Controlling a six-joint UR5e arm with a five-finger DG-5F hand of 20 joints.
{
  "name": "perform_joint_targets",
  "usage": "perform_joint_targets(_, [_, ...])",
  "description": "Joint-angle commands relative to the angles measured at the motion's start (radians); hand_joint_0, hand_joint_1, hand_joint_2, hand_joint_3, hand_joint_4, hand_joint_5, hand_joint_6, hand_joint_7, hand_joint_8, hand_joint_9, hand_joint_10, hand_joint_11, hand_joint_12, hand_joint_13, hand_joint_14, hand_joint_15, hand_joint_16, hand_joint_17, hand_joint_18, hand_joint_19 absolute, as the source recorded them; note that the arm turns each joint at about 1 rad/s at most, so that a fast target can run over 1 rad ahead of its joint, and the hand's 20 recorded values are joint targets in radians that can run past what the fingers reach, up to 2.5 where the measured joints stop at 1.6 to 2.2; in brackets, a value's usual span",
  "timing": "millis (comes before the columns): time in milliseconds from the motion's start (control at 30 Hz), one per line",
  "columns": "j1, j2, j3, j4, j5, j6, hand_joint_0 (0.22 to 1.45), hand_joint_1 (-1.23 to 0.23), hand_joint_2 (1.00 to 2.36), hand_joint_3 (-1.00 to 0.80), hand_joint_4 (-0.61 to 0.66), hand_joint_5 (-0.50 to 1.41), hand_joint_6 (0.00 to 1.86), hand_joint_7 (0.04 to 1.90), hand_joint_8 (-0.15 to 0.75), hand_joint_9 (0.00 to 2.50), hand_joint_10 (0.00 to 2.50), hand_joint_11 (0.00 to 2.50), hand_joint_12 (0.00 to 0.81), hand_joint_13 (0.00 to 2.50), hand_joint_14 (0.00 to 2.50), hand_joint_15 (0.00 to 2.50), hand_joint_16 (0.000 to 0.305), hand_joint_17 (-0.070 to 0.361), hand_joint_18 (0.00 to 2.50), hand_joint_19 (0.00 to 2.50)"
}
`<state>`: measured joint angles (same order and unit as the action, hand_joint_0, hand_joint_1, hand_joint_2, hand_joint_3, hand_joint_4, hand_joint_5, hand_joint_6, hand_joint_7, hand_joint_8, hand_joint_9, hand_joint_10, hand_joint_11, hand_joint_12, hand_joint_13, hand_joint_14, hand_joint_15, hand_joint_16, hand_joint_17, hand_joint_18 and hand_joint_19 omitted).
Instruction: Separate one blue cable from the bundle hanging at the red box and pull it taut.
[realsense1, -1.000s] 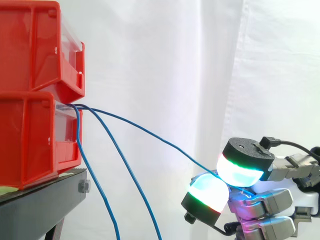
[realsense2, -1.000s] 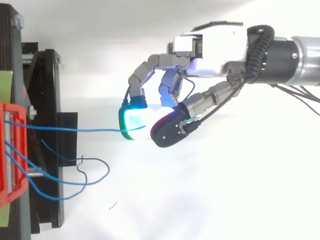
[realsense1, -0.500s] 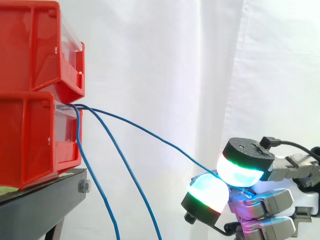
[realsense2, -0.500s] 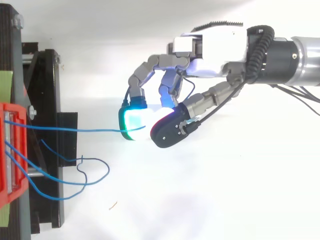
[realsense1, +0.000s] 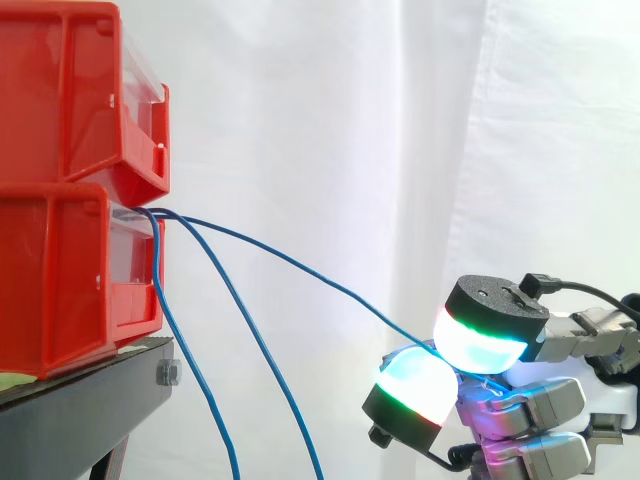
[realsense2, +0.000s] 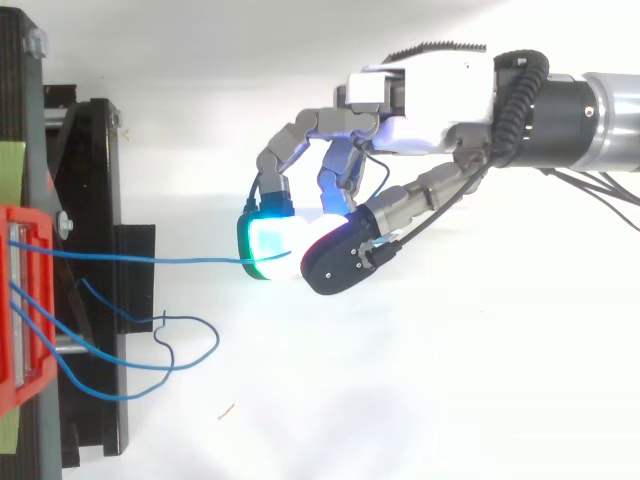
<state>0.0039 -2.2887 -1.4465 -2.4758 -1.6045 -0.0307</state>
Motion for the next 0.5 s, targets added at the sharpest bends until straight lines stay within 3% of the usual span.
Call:
perform_joint_targets(0, [-0.001, 0.0, 0.0, 0.0, 0.0, 0.0, 0.69, -0.82, 1.02, -0.17, 0.12, -0.2, 0.89, 0.94, 0.34, 1.15, 0.72, 1.35, 0.366, 1.39, 0.0, 1.53, 0.047, 0.105, 1.11, 0.97])
perform_joint_targets(467, [0.001, 0.0, 0.0, 0.0, 0.0, 0.0, 0.69, -0.82, 1.02, -0.17, 0.12, -0.2, 0.89, 0.94, 0.337, 1.15, 0.72, 1.36, 0.371, 1.39, 0.0, 1.54, 0.047, 0.105, 1.11, 0.97])
